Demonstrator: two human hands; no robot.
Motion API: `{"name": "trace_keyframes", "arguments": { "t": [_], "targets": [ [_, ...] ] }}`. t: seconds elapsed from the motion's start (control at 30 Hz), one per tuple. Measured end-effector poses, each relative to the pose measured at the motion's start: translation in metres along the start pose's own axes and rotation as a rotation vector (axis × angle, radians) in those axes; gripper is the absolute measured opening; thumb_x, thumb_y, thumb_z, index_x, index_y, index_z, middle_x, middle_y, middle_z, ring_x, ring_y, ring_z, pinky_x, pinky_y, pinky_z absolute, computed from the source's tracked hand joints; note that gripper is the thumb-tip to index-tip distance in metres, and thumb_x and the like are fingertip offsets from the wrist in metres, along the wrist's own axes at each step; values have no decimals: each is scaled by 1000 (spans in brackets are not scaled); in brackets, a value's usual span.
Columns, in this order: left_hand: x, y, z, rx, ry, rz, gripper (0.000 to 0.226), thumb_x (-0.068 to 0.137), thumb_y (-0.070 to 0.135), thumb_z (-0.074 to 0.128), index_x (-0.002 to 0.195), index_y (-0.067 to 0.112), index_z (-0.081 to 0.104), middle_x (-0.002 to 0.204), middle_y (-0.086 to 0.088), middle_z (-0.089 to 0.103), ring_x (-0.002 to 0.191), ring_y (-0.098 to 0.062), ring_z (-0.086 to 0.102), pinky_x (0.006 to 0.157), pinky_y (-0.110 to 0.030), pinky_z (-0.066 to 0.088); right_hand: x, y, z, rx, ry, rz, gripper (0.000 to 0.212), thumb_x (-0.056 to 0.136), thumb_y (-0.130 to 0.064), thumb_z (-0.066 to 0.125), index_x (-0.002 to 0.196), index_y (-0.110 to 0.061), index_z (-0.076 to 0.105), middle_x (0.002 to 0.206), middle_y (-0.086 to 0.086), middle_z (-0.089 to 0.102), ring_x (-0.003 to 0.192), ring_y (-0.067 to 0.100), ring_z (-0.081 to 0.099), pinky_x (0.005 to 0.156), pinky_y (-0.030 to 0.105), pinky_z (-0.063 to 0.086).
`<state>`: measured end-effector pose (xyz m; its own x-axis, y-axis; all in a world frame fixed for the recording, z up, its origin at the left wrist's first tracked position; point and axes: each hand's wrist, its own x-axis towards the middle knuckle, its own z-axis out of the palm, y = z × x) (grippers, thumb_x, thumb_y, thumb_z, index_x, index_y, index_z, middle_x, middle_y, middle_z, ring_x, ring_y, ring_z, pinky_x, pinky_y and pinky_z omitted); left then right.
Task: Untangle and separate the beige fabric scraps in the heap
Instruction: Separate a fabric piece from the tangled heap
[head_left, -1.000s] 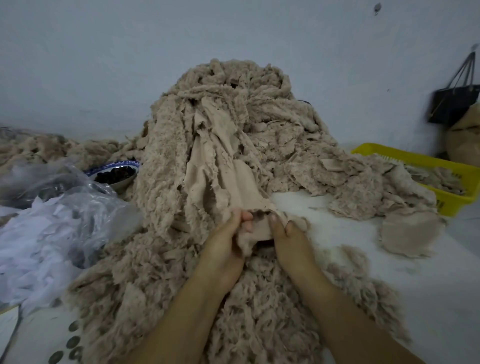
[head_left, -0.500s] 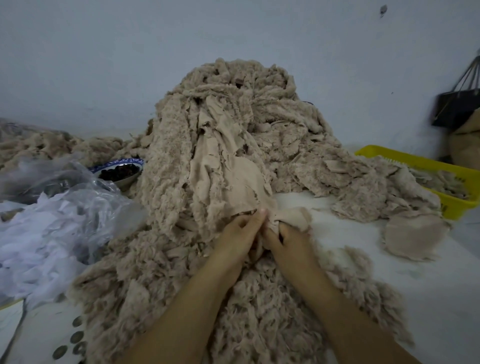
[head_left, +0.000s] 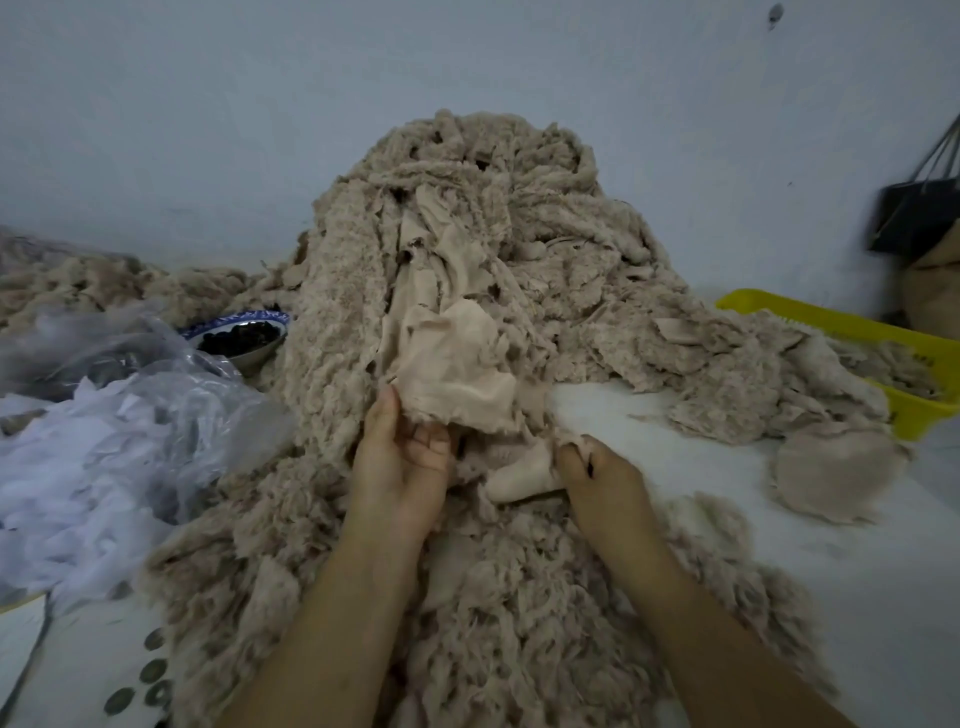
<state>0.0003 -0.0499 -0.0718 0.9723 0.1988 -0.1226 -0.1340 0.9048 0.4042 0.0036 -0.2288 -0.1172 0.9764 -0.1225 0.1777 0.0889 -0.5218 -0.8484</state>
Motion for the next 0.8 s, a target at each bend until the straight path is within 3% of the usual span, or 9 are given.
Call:
{"name": "trace_keyframes", "arguments": {
  "t": [0.1,0.2,0.27,0.33,0.4,0.47,0.63,0.73,0.8],
  "targets": [
    [4,10,-9,-97,39,19,21,100,28,55,101,13,69,89,2,76,73,-7,69,62,-19,56,4,-3,-4,246,125,115,34,102,-44,46,79,-22,59,74,-1,62,64,9,54,53,26,37],
    [6,12,-14,-7,-11,51,27,102,36,50,113,18,67,103,3,77,91,-9,74,82,-27,57,6,-6,-11,485,222,173,36,100,-52,45,110,-24,66,98,-4,68,89,14,63,77,37,54],
    [2,5,-11,245,-84,66,32,100,48,49,119,28,65,112,9,75,104,-6,70,86,-27,57,4,-9,-12,545,217,180,42,100,-51,45,120,-20,64,112,-2,69,104,20,64,94,43,53],
    [-6,-10,-9,763,-125,175,32,89,65,52,101,39,67,98,22,74,95,5,68,71,-16,56,0,-13,-10,540,175,117,50,100,-50,45,128,-14,63,122,5,68,112,23,63,96,39,50],
    [-14,-22,-11,1315,-256,383,40,78,76,53,78,38,65,86,25,68,86,11,62,69,-4,44,-7,-16,-7,492,115,27,51,95,-56,43,122,-21,68,111,-4,71,105,15,65,90,31,51],
    [-17,-32,-17,1618,-441,589,33,77,70,56,65,39,51,81,18,54,88,7,50,74,-5,36,-12,-17,-8,412,71,-43,42,89,-62,41,100,-33,70,92,-13,71,89,6,66,77,23,52],
    [-19,-39,-16,1761,-580,636,26,87,41,69,94,33,45,99,18,39,89,1,44,72,-10,36,-16,-21,-10,333,47,-166,41,91,-57,44,85,-22,66,77,-3,69,71,9,65,61,26,53],
    [-24,-44,-17,1825,-562,676,35,95,29,64,76,35,35,79,14,39,73,1,42,59,-19,27,-15,-21,-10,282,42,-195,38,100,-43,47,76,-16,57,64,-4,58,57,11,52,58,36,45],
    [-26,-42,-15,1836,-499,740,42,97,30,62,69,35,31,69,13,37,63,-2,40,55,-20,25,-15,-21,-10,289,74,-210,45,97,-51,42,73,-13,52,61,-4,49,55,9,45,55,32,40]
  ]
}}
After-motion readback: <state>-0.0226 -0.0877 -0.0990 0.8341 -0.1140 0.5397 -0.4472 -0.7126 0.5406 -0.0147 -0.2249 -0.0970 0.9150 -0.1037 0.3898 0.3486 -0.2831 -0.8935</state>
